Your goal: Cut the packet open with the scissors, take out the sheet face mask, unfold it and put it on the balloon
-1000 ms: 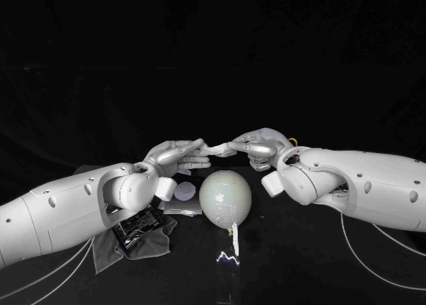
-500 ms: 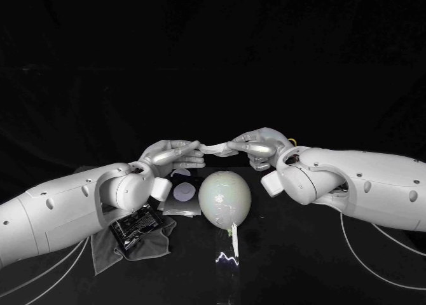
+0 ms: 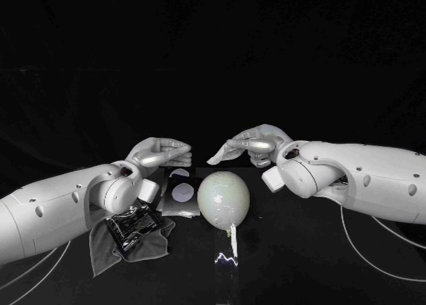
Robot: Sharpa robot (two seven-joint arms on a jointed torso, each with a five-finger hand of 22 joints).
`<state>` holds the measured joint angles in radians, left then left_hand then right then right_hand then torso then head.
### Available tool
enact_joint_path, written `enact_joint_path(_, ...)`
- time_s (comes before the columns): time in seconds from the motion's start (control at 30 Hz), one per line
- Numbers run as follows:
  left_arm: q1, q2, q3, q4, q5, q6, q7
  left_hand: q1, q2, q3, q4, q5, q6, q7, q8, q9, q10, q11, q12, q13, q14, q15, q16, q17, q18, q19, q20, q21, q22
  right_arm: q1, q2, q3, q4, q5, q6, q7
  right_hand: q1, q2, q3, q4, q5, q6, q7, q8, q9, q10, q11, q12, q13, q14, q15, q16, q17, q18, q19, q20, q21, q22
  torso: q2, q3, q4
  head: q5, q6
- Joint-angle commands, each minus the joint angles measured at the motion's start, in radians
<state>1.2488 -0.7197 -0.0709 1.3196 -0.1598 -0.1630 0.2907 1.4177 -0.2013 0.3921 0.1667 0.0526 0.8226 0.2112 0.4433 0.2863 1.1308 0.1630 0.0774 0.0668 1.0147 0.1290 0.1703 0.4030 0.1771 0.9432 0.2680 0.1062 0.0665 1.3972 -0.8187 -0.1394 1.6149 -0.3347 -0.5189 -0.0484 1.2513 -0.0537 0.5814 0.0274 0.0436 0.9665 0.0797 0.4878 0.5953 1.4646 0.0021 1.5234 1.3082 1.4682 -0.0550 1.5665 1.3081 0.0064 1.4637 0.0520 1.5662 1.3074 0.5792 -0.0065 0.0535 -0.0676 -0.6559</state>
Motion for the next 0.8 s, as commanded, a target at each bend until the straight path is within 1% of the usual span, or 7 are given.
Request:
enact_joint_path(0.03, 0.001, -0.006, 0.001, -0.006, -0.081, -0.030, 0.063, 0.005, -0.011, -0.005, -0.002, -0.004, 0.005, 0.009, -0.003, -0.001, -0.001, 0.000, 0.002, 0.002, -0.012, -0.001, -0.005, -0.001, 0.005, -0.010, 0.004, -0.007, 0.000, 0.005, -0.001, 0.001, -0.002, -0.061, 0.071, -0.078, -0.002, 0.009, 0.086, -0.080, 0.005, -0.001, -0.006, 0.004, 0.066, 0.083, -0.004, 0.000, 0.235, 0.103, -0.007, 0.004, 0.263, -0.006, 0.107, -0.004, 0.005, 0.263, 0.000, -0.0003, 0.0001, -0.002, 0.001)
enact_joint_path(0.27, 0.001, -0.005, 0.001, -0.007, -0.067, -0.038, 0.123, 0.012, -0.010, -0.010, -0.007, -0.004, -0.010, 0.013, -0.010, -0.006, -0.037, 0.008, -0.001, 0.001, -0.047, 0.010, -0.022, -0.004, 0.003, -0.037, 0.013, -0.020, 0.000, 0.012, -0.003, 0.001, 0.001, -0.101, 0.120, -0.139, -0.003, 0.009, 0.089, -0.084, 0.005, -0.002, -0.006, 0.006, 0.067, 0.082, -0.004, -0.001, 0.234, 0.103, -0.007, 0.004, 0.263, -0.006, 0.107, -0.004, 0.005, 0.263, 0.001, -0.0009, 0.0000, -0.001, 0.000)
enact_joint_path(0.43, 0.000, 0.018, 0.001, -0.003, -0.080, -0.008, 0.165, 0.015, -0.009, -0.020, -0.011, -0.004, -0.035, 0.017, -0.028, -0.017, -0.092, 0.022, -0.010, -0.003, -0.140, 0.036, -0.069, -0.026, -0.020, -0.118, 0.022, -0.045, -0.005, 0.015, 0.000, 0.001, 0.004, -0.123, 0.147, -0.174, -0.003, 0.008, 0.090, -0.085, 0.005, -0.002, -0.006, 0.006, 0.067, 0.082, -0.004, -0.002, 0.233, 0.103, -0.007, 0.004, 0.263, -0.006, 0.107, -0.004, 0.005, 0.263, 0.001, -0.0006, -0.0006, 0.004, 0.001)
enact_joint_path(0.47, 0.000, 0.024, 0.001, -0.003, -0.089, -0.003, 0.169, 0.014, -0.011, -0.025, -0.012, -0.004, -0.043, 0.020, -0.034, -0.020, -0.106, 0.027, -0.013, -0.004, -0.157, 0.042, -0.078, -0.031, -0.030, -0.153, 0.024, -0.048, -0.006, 0.015, 0.001, 0.001, 0.004, -0.125, 0.151, -0.178, -0.003, 0.008, 0.090, -0.085, 0.005, -0.002, -0.006, 0.006, 0.067, 0.082, -0.004, -0.002, 0.233, 0.103, -0.007, 0.004, 0.263, -0.006, 0.107, -0.004, 0.005, 0.263, 0.001, -0.0006, -0.0006, 0.004, 0.001)
enact_joint_path(0.5, 0.000, 0.030, 0.001, -0.003, -0.099, 0.003, 0.172, 0.014, -0.013, -0.039, -0.014, -0.005, -0.069, 0.029, -0.052, -0.029, -0.151, 0.040, -0.015, -0.004, -0.203, 0.057, -0.103, -0.046, -0.053, -0.322, 0.024, -0.056, -0.015, 0.016, 0.002, 0.001, 0.004, -0.127, 0.153, -0.180, -0.003, 0.008, 0.090, -0.085, 0.005, -0.002, -0.006, 0.006, 0.067, 0.082, -0.004, -0.002, 0.233, 0.103, -0.007, 0.004, 0.263, -0.006, 0.107, -0.004, 0.005, 0.263, 0.001, -0.0004, -0.0009, 0.005, 0.000)
enact_joint_path(0.67, -0.001, 0.059, 0.002, -0.009, -0.158, 0.024, 0.162, 0.019, -0.014, -0.087, -0.022, -0.005, -0.120, 0.035, -0.088, -0.043, -0.233, 0.059, -0.016, -0.005, -0.362, 0.081, -0.115, -0.112, -0.076, -0.435, 0.024, -0.059, -0.019, 0.019, 0.009, 0.001, 0.007, -0.131, 0.152, -0.183, -0.003, 0.007, 0.091, -0.086, 0.005, -0.002, -0.006, 0.007, 0.068, 0.081, -0.004, -0.003, 0.233, 0.103, -0.007, 0.004, 0.263, -0.006, 0.107, -0.004, 0.005, 0.263, 0.000, 0.0005, -0.0011, 0.004, -0.001)
enact_joint_path(0.8, -0.001, 0.077, 0.002, -0.011, -0.210, 0.049, 0.127, 0.036, 0.004, -0.175, -0.020, -0.003, -0.162, 0.042, -0.120, -0.054, -0.297, 0.065, -0.009, -0.002, -0.419, 0.088, -0.114, -0.143, -0.080, -0.453, 0.024, -0.057, -0.018, 0.025, 0.015, 0.001, 0.009, -0.132, 0.143, -0.182, -0.003, 0.007, 0.091, -0.086, 0.005, -0.002, -0.006, 0.007, 0.068, 0.081, -0.004, -0.003, 0.233, 0.103, -0.007, 0.004, 0.263, -0.006, 0.107, -0.004, 0.005, 0.263, -0.001, -0.0001, -0.0025, 0.001, 0.000)
